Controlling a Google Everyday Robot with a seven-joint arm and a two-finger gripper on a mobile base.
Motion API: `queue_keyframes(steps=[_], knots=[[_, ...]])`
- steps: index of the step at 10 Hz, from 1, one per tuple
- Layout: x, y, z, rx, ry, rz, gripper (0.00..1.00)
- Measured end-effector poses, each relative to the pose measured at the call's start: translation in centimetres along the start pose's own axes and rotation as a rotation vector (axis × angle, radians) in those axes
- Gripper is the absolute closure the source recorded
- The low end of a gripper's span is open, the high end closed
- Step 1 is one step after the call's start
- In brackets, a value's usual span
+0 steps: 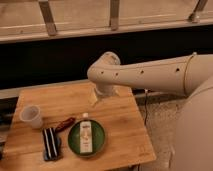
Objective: Stand the bottle upright
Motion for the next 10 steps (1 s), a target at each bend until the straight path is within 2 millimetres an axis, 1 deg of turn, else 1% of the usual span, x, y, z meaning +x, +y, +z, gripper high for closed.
queue_keyframes(steps=[5,6,7,8,10], knots=[[-0.1,-0.1,0.0,-0.005,-0.006,-0.001,0.20],[-0.3,0.0,-0.3,-0.022,-0.030,-0.007,0.20],[-1.1,0.6,-1.3,-0.047,-0.081,-0.019,0.20],[-1.8,1.6,-2.2,-0.061,-0.113,-0.036,0.20],[-3.8,6.8,-4.0,-0.103,-0.178,-0.099,0.20]])
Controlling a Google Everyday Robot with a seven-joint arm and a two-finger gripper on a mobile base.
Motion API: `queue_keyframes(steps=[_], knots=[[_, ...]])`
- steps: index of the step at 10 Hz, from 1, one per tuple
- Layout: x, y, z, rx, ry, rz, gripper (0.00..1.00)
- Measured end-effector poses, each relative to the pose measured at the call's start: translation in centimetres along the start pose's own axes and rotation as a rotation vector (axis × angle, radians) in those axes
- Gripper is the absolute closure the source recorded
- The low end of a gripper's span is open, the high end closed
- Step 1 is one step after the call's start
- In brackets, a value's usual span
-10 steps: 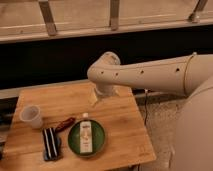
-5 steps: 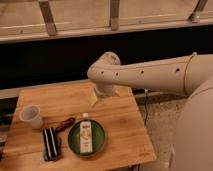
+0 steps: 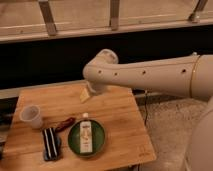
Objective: Stand the bottle upright
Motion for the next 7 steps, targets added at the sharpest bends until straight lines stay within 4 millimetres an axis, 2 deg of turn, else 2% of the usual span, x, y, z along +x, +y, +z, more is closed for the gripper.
queue_keyframes(steps=[1,2,4,5,7], knots=[[-0.6,1.9,0.0,-0.009,-0.009,-0.025,0.20],[-0.7,2.2,-0.1,-0.009,-0.011,-0.030,0.20],[-0.6,1.7,0.0,-0.002,-0.008,-0.023,0.20],[-0.6,2.0,0.1,-0.002,-0.004,-0.030,0.20],[0.1,2.5,1.3,0.019,0.051,-0.048,0.20]])
